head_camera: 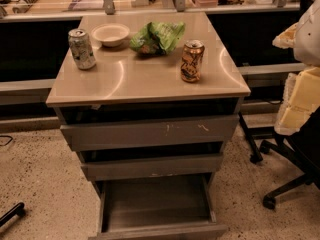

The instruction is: Place orange can into bottom drawer

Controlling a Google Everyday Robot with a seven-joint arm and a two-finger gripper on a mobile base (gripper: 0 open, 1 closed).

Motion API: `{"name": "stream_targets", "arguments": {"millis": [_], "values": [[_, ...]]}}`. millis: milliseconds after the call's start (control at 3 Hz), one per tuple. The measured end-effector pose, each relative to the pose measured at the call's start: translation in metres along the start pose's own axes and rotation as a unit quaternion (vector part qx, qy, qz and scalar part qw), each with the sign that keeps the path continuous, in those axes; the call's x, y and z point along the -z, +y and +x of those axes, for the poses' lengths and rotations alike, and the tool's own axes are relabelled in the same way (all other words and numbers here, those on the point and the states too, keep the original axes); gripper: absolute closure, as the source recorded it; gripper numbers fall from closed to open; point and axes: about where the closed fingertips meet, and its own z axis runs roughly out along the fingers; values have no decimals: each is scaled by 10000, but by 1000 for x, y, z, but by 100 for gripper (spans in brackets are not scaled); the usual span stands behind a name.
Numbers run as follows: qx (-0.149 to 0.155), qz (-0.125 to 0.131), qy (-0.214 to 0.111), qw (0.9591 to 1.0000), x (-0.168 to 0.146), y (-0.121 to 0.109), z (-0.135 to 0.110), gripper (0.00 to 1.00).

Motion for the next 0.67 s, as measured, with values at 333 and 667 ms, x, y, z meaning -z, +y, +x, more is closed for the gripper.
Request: {"name": "stream_targets", "arguments": {"millis": [333, 667], "values": [[0, 0, 0, 10000, 0, 0, 0, 0], [-33, 114, -72, 9999, -1, -7, -2, 0]]}}
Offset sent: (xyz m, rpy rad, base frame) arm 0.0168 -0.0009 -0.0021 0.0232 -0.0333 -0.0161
